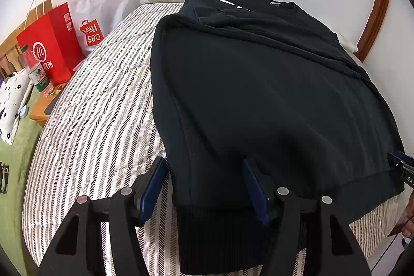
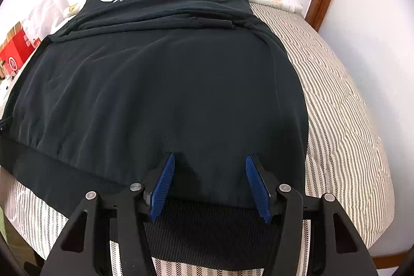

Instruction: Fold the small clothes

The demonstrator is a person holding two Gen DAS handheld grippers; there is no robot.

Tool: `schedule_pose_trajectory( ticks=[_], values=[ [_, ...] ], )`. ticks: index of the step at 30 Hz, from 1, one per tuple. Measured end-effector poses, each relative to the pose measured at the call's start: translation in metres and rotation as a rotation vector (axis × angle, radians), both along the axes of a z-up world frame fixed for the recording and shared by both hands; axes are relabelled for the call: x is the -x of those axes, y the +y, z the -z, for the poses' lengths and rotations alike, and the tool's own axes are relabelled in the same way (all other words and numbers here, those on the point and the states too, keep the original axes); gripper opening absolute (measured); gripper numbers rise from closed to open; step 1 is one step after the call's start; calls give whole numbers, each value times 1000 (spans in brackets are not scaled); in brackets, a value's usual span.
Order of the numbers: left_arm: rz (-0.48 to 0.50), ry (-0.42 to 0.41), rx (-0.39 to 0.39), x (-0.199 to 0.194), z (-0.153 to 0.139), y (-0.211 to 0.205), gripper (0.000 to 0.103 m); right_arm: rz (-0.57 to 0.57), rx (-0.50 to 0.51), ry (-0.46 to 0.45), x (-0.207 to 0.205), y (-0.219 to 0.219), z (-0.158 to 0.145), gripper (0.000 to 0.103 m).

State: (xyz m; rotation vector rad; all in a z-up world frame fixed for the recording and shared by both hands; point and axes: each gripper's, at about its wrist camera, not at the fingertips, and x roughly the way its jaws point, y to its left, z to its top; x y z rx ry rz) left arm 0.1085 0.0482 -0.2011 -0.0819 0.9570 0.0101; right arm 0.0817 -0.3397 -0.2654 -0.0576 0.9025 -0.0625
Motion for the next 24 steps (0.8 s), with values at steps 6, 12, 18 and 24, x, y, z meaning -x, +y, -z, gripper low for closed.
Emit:
schedule_pose_trajectory(
  ticks=[6, 12, 18, 24],
  values=[
    [21, -4, 41, 11, -1, 5, 59, 38, -14, -29, 16, -20, -3, 57],
    [40, -19, 57, 17, -1, 2, 58, 48, -13, -48, 29, -34, -6, 57],
    [31, -29, 37, 15, -1, -2, 58, 91, -21, -73, 42, -46, -9, 57],
    [29, -44, 16, 14, -1, -3, 53, 114, -114, -46, 41, -65, 4, 57]
  ],
)
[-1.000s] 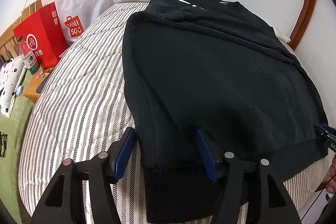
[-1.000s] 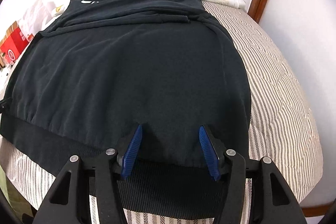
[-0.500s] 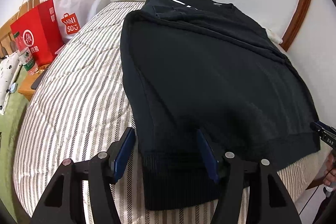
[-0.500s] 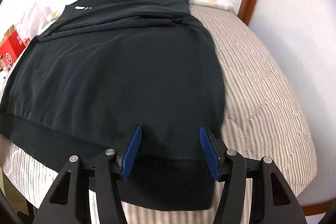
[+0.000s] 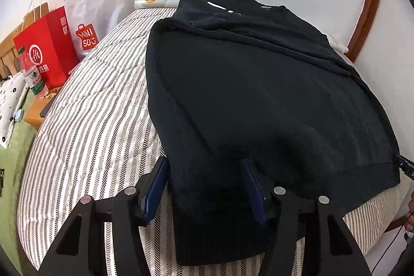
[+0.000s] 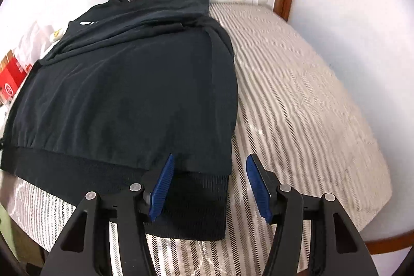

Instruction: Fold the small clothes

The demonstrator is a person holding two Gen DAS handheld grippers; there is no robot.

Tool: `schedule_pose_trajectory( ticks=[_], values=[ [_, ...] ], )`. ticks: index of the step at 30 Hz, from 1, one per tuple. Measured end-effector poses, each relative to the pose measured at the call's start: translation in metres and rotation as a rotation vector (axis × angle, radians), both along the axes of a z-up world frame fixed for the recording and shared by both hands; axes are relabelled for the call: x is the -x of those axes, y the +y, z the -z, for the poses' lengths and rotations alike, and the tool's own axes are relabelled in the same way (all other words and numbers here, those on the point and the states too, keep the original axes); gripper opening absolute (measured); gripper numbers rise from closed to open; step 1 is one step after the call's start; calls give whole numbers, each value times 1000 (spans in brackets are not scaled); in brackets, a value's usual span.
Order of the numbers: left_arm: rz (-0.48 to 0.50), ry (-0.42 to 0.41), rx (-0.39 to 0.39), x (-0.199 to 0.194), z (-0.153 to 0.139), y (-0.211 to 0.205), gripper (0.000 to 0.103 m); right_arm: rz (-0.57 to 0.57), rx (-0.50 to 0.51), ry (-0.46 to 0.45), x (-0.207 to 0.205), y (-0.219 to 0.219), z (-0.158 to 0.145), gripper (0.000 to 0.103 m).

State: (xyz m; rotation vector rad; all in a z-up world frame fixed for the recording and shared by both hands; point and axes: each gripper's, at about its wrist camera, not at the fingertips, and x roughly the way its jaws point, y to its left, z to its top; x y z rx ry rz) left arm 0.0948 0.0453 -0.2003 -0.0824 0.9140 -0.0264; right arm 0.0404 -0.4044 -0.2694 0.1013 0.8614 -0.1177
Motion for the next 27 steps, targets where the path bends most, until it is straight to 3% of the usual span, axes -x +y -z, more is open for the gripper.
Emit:
schedule_pose_trajectory(
  ticks=[3, 6, 8, 12, 27],
  values=[
    [-7, -4, 3, -1, 0, 2, 47, -1, -46, -8, -7, -4, 2, 57],
    [-20, -4, 10, -2, -1, 6, 36, -8, -82, -25, -14, -5, 4, 55],
    [-31, -5, 19, -2, -1, 9, 25, -15, -62, -35, -20, -3, 4, 41],
    [-60, -11, 60, 2, -2, 16, 16, -38, -74, -53, -28, 1, -3, 13],
    [-60, -94, 128, 78, -30, 23, 14, -78, -112, -123, 35, -4, -25, 10]
  ],
)
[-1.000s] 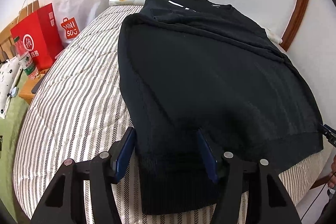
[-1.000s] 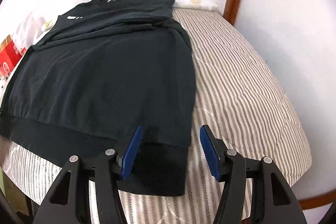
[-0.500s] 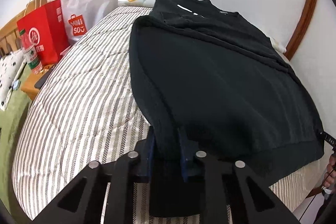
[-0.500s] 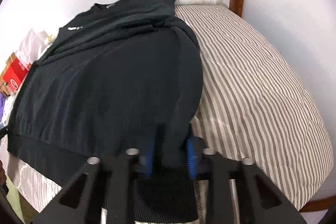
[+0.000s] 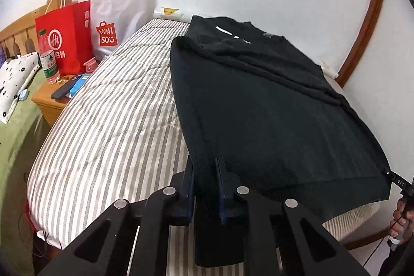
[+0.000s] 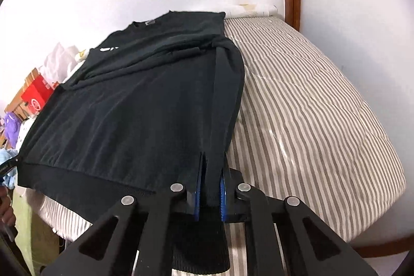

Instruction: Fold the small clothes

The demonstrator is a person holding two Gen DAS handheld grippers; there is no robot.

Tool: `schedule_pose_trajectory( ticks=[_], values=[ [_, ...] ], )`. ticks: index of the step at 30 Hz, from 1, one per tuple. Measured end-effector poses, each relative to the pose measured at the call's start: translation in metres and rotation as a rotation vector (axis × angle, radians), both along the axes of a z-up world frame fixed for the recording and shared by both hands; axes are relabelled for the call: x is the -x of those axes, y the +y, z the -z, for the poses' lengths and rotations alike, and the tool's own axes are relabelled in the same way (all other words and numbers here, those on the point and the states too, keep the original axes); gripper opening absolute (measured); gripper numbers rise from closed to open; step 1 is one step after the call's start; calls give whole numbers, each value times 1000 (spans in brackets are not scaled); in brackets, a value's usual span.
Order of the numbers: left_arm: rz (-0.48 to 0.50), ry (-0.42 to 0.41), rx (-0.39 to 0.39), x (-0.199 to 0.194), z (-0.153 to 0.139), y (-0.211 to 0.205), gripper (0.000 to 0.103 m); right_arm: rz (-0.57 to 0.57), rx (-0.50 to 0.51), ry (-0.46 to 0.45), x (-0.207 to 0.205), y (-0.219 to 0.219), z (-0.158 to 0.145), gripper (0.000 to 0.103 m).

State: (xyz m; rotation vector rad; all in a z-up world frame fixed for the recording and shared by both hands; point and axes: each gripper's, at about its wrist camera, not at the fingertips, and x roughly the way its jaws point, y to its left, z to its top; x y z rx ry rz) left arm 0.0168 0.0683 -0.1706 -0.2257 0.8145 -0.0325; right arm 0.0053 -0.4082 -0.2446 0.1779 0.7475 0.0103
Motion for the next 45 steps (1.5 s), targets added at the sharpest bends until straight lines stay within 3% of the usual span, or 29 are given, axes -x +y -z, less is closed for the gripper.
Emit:
schedule_pose_trajectory(
  ticks=[9, 24, 35, 45],
  values=[
    [6, -80, 35, 31, -23, -2, 14, -8, -15, -93, 21, 0, -32, 10],
    [2, -208, 34, -22, -84, 1, 14, -1, -109, -238, -17, -4, -97, 11],
    [-26, -249, -3, -124, -119, 0, 14, -11, -127, -282, -120, -4, -148, 11],
    [-56, -213, -34, -234, -105, -1, 14, -15, -151, -259, -238, -8, -156, 11]
  ],
)
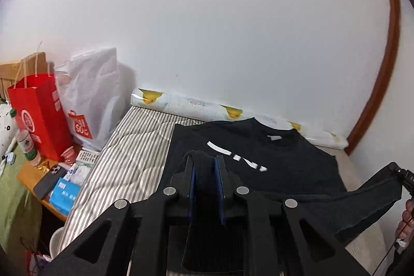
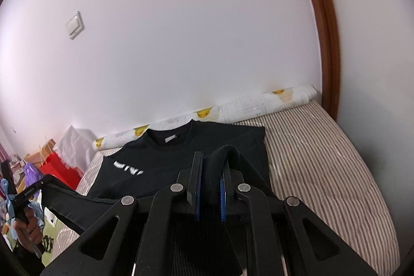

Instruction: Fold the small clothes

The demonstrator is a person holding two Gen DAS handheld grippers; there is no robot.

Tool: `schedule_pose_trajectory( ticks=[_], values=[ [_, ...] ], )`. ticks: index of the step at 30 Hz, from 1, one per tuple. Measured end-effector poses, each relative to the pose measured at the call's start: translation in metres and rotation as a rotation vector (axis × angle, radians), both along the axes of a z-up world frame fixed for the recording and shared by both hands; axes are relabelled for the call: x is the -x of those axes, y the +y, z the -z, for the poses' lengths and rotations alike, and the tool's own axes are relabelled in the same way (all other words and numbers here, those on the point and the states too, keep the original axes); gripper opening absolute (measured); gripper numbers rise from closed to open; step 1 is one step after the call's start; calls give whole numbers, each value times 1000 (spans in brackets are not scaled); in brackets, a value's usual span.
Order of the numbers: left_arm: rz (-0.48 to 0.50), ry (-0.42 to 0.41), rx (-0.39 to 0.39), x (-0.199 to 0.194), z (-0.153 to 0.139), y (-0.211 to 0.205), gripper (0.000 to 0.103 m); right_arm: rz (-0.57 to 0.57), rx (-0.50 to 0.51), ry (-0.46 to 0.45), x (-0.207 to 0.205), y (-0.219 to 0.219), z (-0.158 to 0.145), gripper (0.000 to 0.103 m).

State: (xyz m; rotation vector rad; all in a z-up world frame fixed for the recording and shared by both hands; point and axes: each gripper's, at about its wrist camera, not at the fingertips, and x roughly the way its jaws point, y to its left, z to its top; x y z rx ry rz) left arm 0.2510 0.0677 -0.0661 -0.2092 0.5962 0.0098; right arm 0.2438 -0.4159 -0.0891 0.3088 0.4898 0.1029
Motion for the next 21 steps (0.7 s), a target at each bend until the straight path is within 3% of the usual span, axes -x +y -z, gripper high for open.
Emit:
schedule_pose_trajectory(
  ticks=[12, 21],
  values=[
    [-8, 102, -26, -109, 57, 3, 14, 3, 7, 106, -122, -4, 50, 11],
    [-7, 174, -38, -140, 94, 3, 15, 34, 64, 207, -169, 4, 92, 11]
  ],
)
